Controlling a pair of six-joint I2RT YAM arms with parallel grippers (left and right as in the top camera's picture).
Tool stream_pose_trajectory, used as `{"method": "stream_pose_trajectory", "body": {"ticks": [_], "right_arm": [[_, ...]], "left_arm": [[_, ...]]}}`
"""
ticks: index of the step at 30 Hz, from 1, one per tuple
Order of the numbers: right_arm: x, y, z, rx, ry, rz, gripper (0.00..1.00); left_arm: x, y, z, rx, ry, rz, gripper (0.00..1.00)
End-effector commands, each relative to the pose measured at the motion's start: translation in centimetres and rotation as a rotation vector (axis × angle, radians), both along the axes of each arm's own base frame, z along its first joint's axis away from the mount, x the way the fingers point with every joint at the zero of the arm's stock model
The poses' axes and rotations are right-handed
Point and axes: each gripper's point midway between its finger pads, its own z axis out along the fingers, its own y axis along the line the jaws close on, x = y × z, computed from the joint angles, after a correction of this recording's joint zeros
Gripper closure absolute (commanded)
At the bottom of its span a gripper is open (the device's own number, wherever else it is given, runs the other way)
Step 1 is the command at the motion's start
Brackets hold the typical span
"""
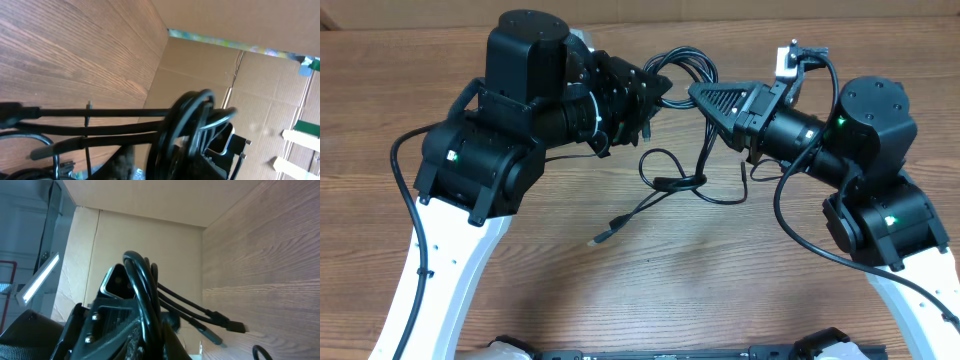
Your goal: Untangle cables
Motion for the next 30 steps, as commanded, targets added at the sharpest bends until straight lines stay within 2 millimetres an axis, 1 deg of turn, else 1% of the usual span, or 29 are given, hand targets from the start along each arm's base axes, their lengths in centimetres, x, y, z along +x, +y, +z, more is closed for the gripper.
{"method": "stream_pose_trajectory", "body": {"ticks": [1, 5, 6, 7, 10, 12, 14, 16, 17, 19, 22, 23, 25, 28, 30], "right_arm": [[-1.0, 0.4, 1.3, 0.023, -0.024, 0.043, 0.96], [-1.2, 0.5, 1.3, 0.024, -0.023, 0.060, 0.96], [-1.3, 0.5, 1.3, 0.020, -0.029, 0.061, 0.96], [-1.3, 0.5, 1.2, 0.011, -0.034, 0.062, 0.96], [-1.3, 0.5, 0.7, -0.047, -0.088, 0.068, 0.96], [-1.2, 0.3, -0.3, -0.113, -0.121, 0.069, 0.96], [-1.1, 0.0, -1.0, -0.141, -0.114, 0.057, 0.96], [-1.0, -0.1, -1.1, -0.157, -0.123, 0.053, 0.95], [-0.9, -0.1, -1.2, -0.171, -0.142, 0.053, 0.93], [-0.9, -0.1, -1.3, -0.241, -0.241, 0.071, 0.81], [-1.2, -0.2, -2.3, -0.347, -0.334, 0.108, 0.57], [-1.4, -0.3, -2.9, -0.394, -0.362, 0.128, 0.48], [-1.5, -0.3, -3.4, -0.451, -0.421, 0.152, 0.45], [-1.6, -0.3, -3.5, -0.524, -0.529, 0.182, 0.44], [-1.6, -0.3, -3.6, -0.557, -0.579, 0.196, 0.46]], "left_arm": [[0.9, 0.5, -0.1, 0.031, -0.022, 0.043, 0.76], [0.9, 0.5, -0.2, 0.037, -0.024, 0.048, 0.80], [0.9, 0.5, -0.2, 0.037, -0.025, 0.049, 0.83], [0.9, 0.5, -0.2, 0.039, -0.027, 0.049, 0.96], [1.2, 0.7, -0.3, 0.070, -0.062, 0.045, 0.96], [1.7, 1.3, -0.6, 0.147, -0.133, 0.042, 0.96], [1.8, 1.6, -0.9, 0.198, -0.174, 0.025, 0.96], [1.9, 1.9, -1.1, 0.244, -0.212, 0.009, 0.96], [2.0, 2.0, -1.2, 0.270, -0.234, 0.001, 0.96], [2.3, 2.7, -1.5, 0.396, -0.346, -0.049, 0.96], [2.2, 2.9, -1.8, 0.582, -0.549, -0.212, 0.96], [1.9, 3.1, -2.4, 0.659, -0.605, -0.290, 0.96], [1.6, 3.4, -3.1, 0.726, -0.644, -0.355, 0.96], [0.6, 3.3, -3.9, 0.772, -0.690, -0.467, 0.96], [-0.1, 2.8, -4.1, 0.750, -0.697, -0.515, 0.96]]}}
